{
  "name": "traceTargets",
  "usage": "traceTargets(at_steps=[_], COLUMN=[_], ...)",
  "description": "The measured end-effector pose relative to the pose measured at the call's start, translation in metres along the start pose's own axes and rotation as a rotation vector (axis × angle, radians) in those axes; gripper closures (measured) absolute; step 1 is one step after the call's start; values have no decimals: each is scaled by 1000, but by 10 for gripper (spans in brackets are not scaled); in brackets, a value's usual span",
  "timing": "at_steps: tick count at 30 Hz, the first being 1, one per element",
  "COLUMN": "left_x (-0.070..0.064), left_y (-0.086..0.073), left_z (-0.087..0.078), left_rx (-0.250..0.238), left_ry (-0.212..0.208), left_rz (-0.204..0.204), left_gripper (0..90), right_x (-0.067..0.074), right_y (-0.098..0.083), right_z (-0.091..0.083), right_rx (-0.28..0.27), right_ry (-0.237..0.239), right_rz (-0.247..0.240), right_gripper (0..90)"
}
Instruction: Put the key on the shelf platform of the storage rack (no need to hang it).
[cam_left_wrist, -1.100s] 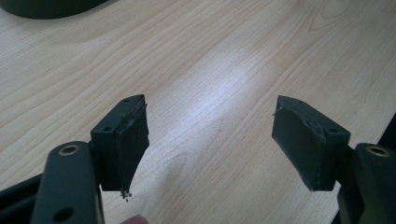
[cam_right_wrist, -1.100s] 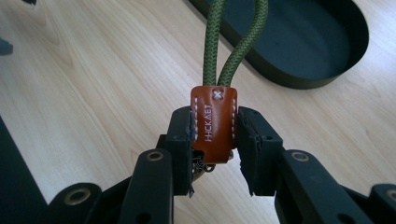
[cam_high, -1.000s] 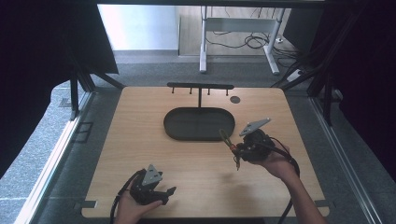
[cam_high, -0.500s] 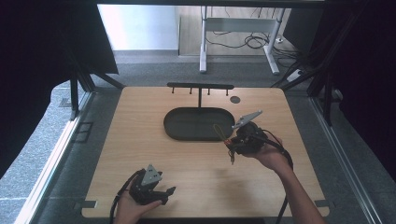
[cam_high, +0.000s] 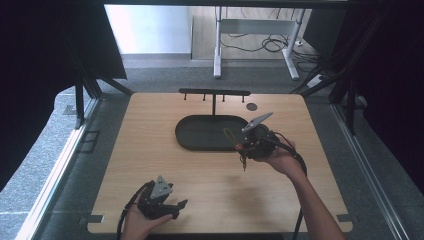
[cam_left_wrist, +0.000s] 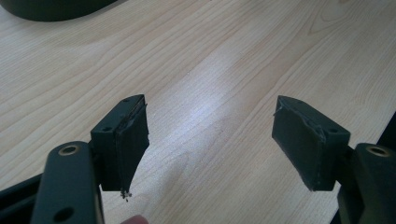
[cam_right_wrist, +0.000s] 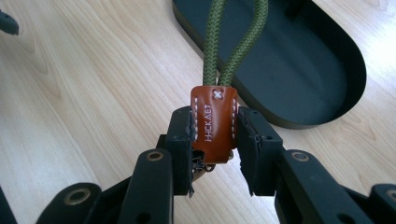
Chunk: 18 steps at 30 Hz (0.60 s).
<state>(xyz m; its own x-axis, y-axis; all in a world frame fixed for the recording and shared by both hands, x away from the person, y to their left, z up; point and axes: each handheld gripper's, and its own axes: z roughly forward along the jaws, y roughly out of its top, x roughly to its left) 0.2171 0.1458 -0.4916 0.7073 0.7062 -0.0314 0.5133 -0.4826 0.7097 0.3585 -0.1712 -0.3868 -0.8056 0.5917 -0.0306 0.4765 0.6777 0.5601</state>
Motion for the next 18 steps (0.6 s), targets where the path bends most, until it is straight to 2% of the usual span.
traceTargets(at_steps=[18], left_x=[1], left_y=[0], left_z=[-3], left_rx=[-10], left_ry=[0], left_rz=[0], left_gripper=[276], right_x=[-10], right_y=[21], right_z=[16], right_rx=[31], right_ry=[6], right_rz=[2], right_gripper=[673])
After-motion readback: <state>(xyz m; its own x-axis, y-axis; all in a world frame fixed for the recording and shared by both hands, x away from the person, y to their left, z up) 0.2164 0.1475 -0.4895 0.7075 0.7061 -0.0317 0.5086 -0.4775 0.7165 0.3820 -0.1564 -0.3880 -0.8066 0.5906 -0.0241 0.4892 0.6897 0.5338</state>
